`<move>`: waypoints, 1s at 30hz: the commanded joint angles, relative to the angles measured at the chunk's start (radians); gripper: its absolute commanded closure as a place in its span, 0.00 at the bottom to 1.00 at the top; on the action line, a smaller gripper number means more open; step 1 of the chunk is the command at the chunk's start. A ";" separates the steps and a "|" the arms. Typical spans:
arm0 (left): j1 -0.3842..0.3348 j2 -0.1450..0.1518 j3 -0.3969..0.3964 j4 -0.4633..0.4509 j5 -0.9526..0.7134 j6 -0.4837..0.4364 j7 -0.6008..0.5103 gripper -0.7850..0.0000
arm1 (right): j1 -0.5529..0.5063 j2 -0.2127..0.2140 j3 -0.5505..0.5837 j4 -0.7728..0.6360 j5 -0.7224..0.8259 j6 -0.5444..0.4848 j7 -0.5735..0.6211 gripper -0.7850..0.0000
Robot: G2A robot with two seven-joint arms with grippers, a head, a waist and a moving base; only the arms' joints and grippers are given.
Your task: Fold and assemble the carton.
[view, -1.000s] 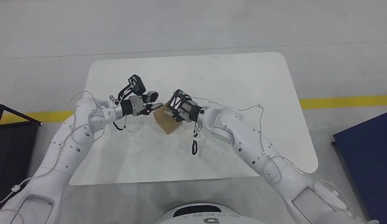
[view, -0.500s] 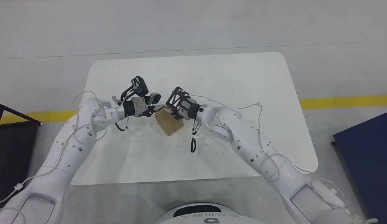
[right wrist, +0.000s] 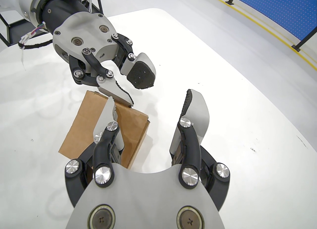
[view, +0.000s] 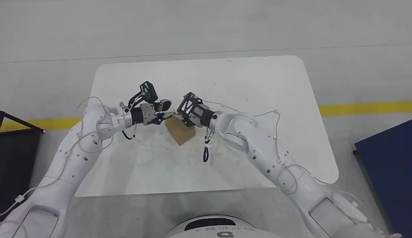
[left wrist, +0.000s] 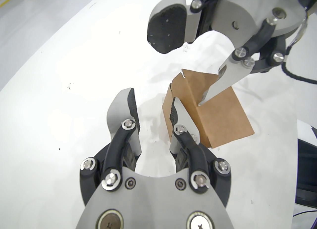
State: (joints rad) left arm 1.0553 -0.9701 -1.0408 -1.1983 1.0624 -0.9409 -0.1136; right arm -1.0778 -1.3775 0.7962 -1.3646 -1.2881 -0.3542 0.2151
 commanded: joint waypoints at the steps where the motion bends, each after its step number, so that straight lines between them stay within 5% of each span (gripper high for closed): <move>1: 0.003 0.001 -0.003 -0.002 -0.002 -0.002 -0.001 0.56 | -0.008 0.002 0.005 -0.006 -0.007 -0.003 -0.005 0.33; 30: 0.010 0.002 -0.006 -0.005 -0.013 -0.067 -0.028 0.56 | -0.029 -0.002 0.016 0.021 -0.027 -0.014 -0.029 0.45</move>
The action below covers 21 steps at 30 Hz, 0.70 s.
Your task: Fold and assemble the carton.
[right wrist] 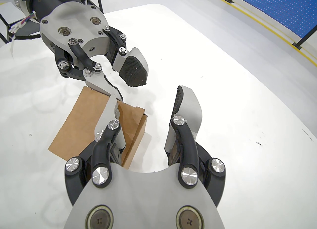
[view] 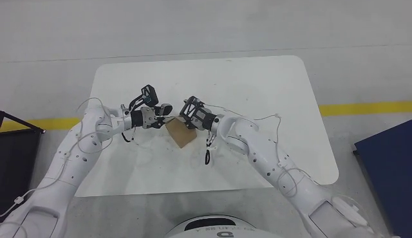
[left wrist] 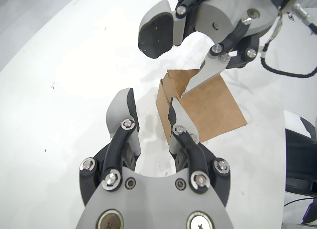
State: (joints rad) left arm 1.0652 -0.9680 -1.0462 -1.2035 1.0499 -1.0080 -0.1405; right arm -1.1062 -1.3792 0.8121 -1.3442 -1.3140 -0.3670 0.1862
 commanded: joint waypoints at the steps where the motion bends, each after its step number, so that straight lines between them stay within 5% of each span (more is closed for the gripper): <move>1: 0.001 0.000 -0.001 0.000 -0.002 0.000 0.000 0.56 | -0.001 0.000 0.001 0.001 -0.001 -0.001 0.000 0.45; 21: 0.008 -0.002 0.003 0.008 -0.006 -0.001 -0.006 0.57 | -0.026 0.003 0.014 -0.007 -0.023 -0.007 0.019 0.43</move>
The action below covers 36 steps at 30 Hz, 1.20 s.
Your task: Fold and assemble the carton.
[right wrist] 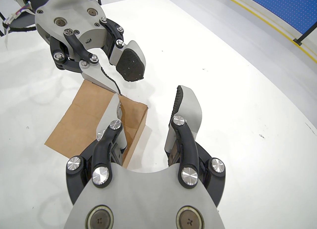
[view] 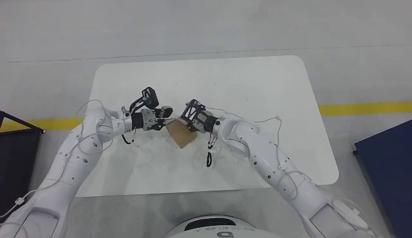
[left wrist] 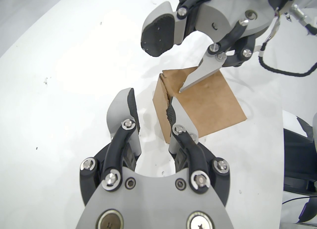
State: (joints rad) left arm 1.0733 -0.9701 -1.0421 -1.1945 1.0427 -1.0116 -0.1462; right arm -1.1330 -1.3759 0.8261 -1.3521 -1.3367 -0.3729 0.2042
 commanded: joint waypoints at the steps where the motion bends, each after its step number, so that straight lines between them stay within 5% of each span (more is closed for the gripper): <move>1: -0.001 0.001 -0.005 -0.003 0.004 0.008 0.002 0.57 | 0.000 0.000 0.000 0.000 -0.001 -0.001 0.002 0.43; 12: 0.036 0.020 -0.075 -0.052 0.032 0.006 0.055 0.55 | -0.003 -0.001 0.003 -0.002 -0.005 0.000 0.004 0.43; 25: 0.013 0.050 0.039 -0.094 -0.028 -0.001 -0.077 0.54 | -0.018 0.000 0.011 -0.022 -0.017 0.004 -0.004 0.41; 29: -0.002 0.055 0.038 -0.093 -0.078 -0.001 -0.023 0.53 | -0.035 0.007 0.035 -0.060 -0.027 0.013 -0.024 0.41; 30: -0.002 0.055 0.030 -0.092 -0.090 -0.001 0.000 0.49 | -0.043 0.010 0.045 -0.075 -0.026 0.014 -0.030 0.41; 32: 0.001 0.057 0.005 -0.086 -0.112 0.003 0.049 0.00 | -0.059 0.016 0.070 -0.112 -0.024 0.014 -0.042 0.42; 36: 0.019 0.072 -0.062 -0.094 -0.063 0.049 0.075 0.00 | -0.100 0.033 0.136 -0.177 -0.010 0.009 -0.058 0.42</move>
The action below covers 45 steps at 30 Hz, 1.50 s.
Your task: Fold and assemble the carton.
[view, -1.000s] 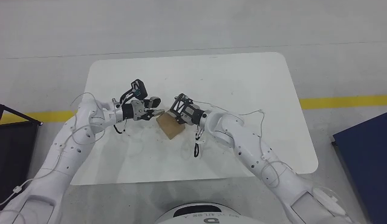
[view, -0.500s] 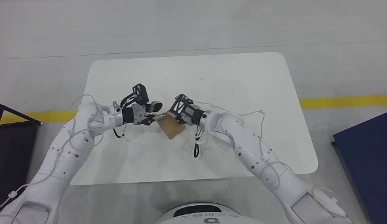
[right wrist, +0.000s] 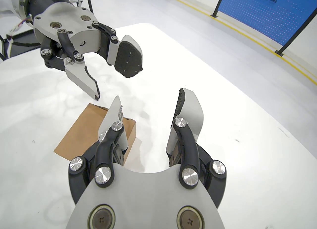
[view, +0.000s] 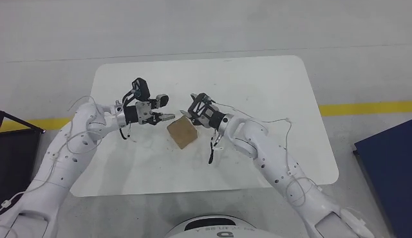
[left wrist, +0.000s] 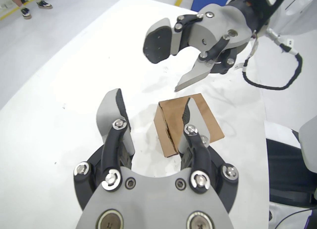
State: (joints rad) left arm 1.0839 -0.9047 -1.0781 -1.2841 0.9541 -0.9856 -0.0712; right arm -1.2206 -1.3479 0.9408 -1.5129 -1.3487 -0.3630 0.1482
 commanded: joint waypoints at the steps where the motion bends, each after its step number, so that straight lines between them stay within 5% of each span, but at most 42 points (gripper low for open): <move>1: 0.020 0.012 -0.045 -0.012 0.050 0.035 -0.008 0.00 | -0.025 0.009 0.036 -0.029 0.006 -0.007 -0.002 0.42; 6: 0.096 0.043 -0.107 -0.090 0.163 0.051 -0.143 0.00 | -0.094 0.031 0.096 -0.091 -0.003 -0.059 -0.003 0.38; 10: 0.127 0.041 -0.083 -0.135 0.196 0.098 -0.206 0.00 | -0.142 0.043 0.121 -0.134 -0.016 -0.086 -0.004 0.36; 23: 0.067 0.006 0.024 -0.086 0.163 0.116 -0.206 0.00 | -0.250 0.067 0.180 -0.215 -0.032 -0.077 -0.024 0.35; 28: -0.013 -0.032 0.096 -0.034 0.259 0.292 -0.116 0.00 | -0.277 0.074 0.200 -0.232 -0.031 -0.070 -0.028 0.36; 32: -0.061 -0.057 0.154 0.028 0.310 0.333 -0.098 0.01 | -0.297 0.079 0.212 -0.242 -0.030 -0.072 -0.025 0.35; 41: 0.030 -0.028 0.046 0.001 0.296 0.375 -0.087 0.00 | -0.286 0.086 0.229 -0.184 0.002 -0.086 0.012 0.34; 45: 0.092 -0.014 -0.001 -0.087 0.279 0.378 -0.103 0.00 | -0.238 0.081 0.192 -0.114 -0.110 0.009 0.082 0.48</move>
State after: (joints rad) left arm 1.1582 -0.9224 -1.0673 -1.3437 1.2367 -0.6118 -0.1679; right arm -1.4726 -1.2650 1.1512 -1.6464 -1.4246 -0.3779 0.2165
